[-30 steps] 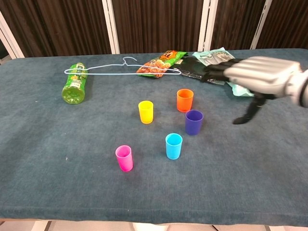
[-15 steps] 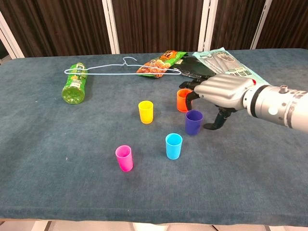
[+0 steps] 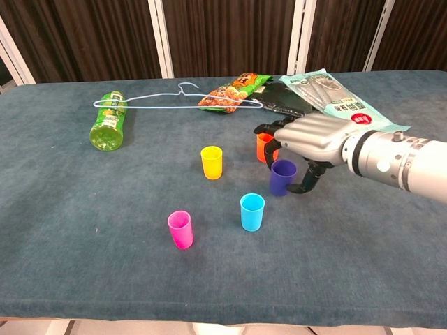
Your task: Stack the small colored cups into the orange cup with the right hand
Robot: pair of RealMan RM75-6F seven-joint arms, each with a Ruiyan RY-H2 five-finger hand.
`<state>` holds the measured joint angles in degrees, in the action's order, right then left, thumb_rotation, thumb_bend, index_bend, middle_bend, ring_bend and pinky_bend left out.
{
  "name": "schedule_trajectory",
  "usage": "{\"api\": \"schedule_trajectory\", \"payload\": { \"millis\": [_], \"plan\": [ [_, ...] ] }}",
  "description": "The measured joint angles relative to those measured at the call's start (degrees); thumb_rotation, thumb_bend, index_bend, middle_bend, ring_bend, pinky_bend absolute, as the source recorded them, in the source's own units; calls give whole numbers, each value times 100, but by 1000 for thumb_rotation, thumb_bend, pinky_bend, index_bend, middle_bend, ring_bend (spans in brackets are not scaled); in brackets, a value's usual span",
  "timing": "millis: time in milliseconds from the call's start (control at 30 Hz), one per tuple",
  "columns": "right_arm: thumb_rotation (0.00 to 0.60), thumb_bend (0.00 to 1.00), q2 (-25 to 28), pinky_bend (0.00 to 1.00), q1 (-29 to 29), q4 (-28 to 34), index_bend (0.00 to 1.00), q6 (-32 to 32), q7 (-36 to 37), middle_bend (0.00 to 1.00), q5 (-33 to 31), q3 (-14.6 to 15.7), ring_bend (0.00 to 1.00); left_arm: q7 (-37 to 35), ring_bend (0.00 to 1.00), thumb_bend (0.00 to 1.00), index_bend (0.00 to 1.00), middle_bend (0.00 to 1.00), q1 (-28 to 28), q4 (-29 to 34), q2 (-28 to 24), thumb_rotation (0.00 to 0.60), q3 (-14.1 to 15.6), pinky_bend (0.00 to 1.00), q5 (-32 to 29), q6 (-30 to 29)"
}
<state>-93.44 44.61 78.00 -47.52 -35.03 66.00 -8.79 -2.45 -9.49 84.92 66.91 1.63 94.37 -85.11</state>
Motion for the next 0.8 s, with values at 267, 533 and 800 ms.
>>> {"api": "schedule_trajectory", "payload": {
  "millis": [267,533,800],
  "plan": [
    [600,452,81,0,-17,129,636,-351,92,32,3,-69,0,20,0,445,0,0,-6,-7,15,600,11,152,20,24],
    [600,453,-92,0,125,49,636,-901,143,45,-85,-613,0,57,0,445,0,0,-36,-7,34,600,-4,152,-29,106],
    [600,452,-508,0,492,-615,639,-839,-334,54,-843,-901,0,24,0,445,0,0,-48,-15,22,600,-22,152,-72,138]
  ]
}}
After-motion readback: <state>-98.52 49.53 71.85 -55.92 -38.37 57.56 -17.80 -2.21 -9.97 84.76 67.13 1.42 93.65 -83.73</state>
